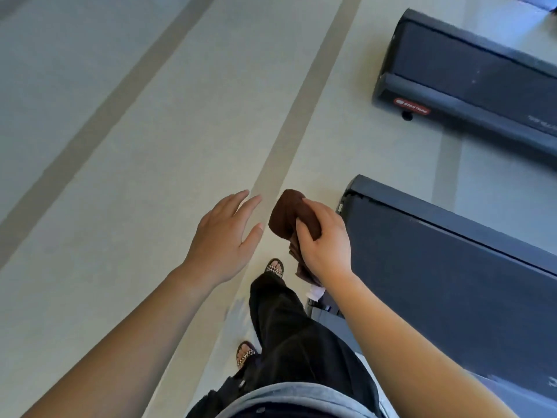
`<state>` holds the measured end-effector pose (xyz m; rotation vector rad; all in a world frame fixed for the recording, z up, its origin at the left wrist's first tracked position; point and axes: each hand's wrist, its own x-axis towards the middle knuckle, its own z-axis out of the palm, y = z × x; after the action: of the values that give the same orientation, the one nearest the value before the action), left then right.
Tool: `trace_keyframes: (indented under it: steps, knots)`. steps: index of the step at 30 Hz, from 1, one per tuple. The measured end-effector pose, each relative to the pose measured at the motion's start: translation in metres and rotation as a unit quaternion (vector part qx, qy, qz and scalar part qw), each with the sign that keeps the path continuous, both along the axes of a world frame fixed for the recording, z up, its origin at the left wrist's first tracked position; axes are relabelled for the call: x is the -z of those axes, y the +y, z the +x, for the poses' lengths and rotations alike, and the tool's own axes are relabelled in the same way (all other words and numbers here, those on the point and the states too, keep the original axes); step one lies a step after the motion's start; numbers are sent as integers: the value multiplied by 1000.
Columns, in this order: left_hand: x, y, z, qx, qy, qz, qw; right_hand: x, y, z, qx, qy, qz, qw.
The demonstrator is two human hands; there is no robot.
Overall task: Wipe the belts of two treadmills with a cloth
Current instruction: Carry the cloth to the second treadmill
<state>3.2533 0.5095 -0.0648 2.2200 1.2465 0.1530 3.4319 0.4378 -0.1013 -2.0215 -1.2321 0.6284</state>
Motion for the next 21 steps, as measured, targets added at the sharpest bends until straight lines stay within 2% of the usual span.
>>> trace_keyframes:
  steps: [6,11,15,21]
  knots:
    - [-4,78,94,88,63,-30,994,-5,54,97,110,44,36,992]
    - [-26,173,180,152,99,-21,983,-18,101,196,166,31,51,984]
    - [-45,240,252,172,83,18,981,-27,140,261,221,38,49,973]
    - [-52,306,359,224,51,10,973,-31,202,336,270,43,78,959]
